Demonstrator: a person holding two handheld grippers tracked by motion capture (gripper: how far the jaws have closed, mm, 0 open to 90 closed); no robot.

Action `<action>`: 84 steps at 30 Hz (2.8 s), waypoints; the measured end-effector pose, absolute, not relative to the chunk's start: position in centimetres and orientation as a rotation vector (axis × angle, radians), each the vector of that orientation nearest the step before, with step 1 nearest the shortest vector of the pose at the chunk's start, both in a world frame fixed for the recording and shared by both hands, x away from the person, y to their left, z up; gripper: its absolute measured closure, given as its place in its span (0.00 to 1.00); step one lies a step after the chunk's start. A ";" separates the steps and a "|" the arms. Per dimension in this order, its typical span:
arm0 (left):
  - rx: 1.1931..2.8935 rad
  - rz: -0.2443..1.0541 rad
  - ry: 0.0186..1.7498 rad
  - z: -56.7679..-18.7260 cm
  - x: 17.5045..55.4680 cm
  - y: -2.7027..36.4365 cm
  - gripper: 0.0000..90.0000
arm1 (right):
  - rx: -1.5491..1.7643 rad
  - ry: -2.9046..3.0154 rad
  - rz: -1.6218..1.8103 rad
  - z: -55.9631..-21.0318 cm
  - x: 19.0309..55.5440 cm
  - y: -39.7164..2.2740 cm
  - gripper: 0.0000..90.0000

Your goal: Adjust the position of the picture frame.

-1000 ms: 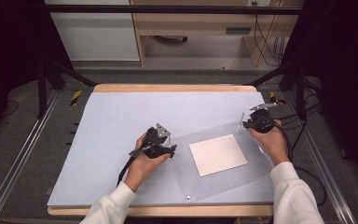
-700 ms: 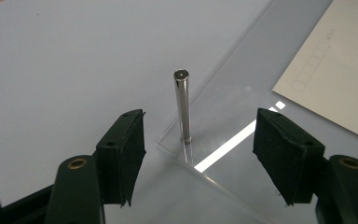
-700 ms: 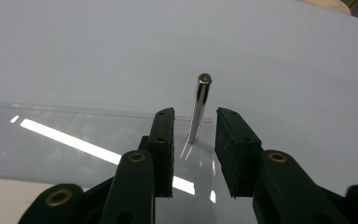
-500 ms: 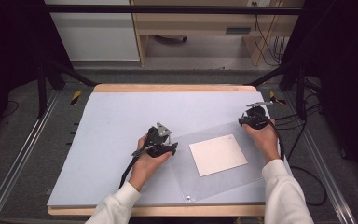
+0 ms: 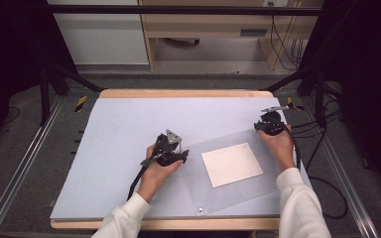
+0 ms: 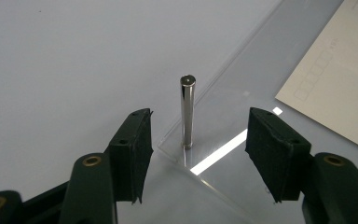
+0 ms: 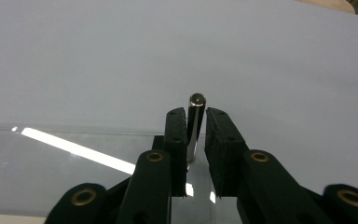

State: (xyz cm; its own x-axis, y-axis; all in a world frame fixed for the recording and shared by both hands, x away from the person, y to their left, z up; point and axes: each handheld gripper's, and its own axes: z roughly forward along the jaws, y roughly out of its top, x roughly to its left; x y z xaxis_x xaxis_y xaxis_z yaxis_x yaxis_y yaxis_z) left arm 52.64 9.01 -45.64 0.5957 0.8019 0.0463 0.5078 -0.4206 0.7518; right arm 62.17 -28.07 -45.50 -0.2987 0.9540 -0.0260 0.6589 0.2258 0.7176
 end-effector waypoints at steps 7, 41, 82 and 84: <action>2.104 0.525 1.041 -45.6 52.7 9.1 0.48 | 1.452 2.047 0.827 -45.4 62.3 -27.8 0.95; 2.073 0.509 1.062 -46.0 54.1 8.8 0.91 | 1.443 2.065 0.813 -45.3 62.3 -27.9 0.95; 2.072 0.508 1.069 -46.6 54.4 8.7 0.92 | 1.431 2.084 0.807 -45.4 62.4 -28.1 0.90; 2.080 0.514 1.064 -46.6 54.3 8.7 0.93 | 1.442 2.079 0.811 -45.4 62.4 -28.2 0.89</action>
State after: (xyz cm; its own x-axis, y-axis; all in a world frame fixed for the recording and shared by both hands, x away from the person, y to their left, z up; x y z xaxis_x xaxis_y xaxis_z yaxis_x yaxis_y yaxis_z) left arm 54.35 8.66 -46.58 0.5775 0.8161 0.0208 0.5232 -0.3896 0.7580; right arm 62.38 -28.16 -45.44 -0.3299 0.9426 -0.0525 0.6582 0.2695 0.7029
